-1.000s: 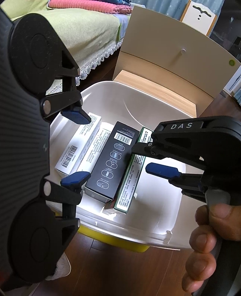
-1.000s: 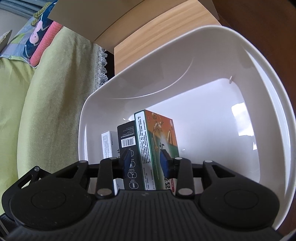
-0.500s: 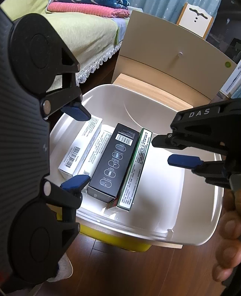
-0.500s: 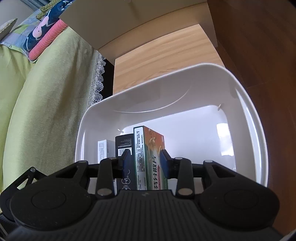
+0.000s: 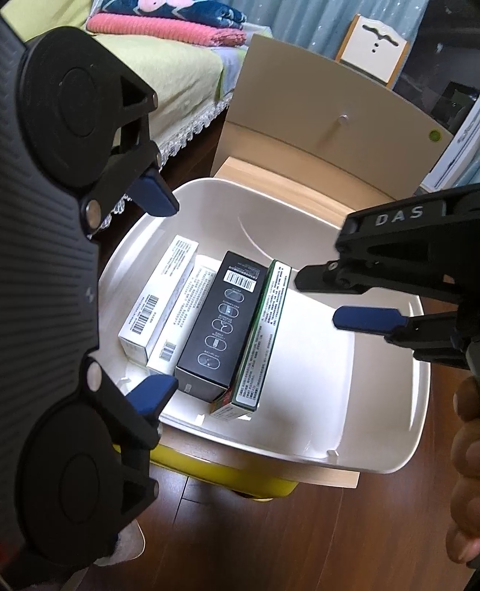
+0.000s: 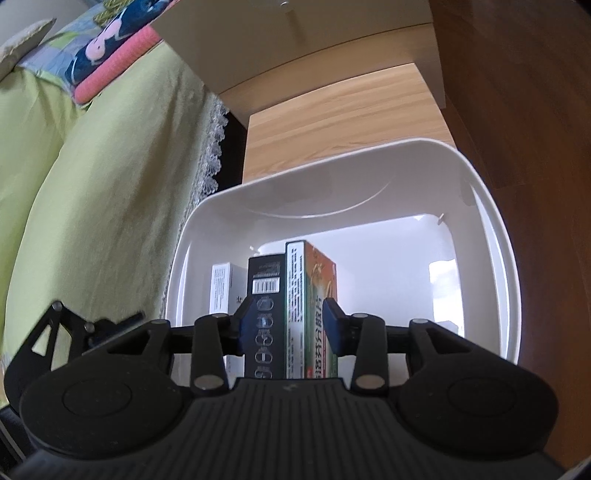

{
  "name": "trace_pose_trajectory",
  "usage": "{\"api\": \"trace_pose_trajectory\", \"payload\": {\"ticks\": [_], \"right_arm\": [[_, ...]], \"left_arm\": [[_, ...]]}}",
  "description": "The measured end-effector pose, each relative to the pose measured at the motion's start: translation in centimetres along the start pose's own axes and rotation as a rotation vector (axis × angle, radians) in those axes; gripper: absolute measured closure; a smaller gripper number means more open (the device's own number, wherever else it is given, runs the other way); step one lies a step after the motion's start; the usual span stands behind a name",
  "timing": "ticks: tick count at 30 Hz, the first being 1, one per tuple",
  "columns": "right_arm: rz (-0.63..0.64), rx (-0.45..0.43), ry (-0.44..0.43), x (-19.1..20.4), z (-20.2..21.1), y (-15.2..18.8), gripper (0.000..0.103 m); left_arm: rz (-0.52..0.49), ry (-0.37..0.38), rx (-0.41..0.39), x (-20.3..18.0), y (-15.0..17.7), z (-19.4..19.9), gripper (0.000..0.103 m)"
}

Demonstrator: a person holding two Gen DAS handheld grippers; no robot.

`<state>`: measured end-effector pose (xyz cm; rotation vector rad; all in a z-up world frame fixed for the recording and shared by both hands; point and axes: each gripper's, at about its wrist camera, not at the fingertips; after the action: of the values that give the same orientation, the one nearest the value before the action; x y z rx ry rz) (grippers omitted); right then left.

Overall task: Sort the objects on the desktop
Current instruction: 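Lower the red-green box into the basin beside the black box, then open the right gripper and withdraw it up from the basin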

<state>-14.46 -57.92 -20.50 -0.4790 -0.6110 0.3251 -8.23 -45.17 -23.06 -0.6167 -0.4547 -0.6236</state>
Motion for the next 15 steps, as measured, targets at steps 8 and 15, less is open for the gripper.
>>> {"api": "trace_pose_trajectory", "payload": {"ticks": [8,15], "right_arm": [[0.104,0.024,-0.001,1.5,0.9,0.8,0.030],[0.207,0.065,0.044,1.8,1.9,1.2,0.007]], "left_arm": [[-0.011,-0.009,-0.015,-0.3,0.0,0.6,0.002],[-0.021,-0.015,-0.026,-0.4,0.0,0.8,0.001]]}}
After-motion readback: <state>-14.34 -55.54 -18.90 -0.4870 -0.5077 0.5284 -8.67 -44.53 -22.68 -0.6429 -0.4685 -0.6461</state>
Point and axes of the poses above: each gripper's, at about its wrist camera, not at the fingertips, and z roughly against the way its jaws point, x to its left, y to its underside, and after that the axes turned 11 degrees about -x, right-handed
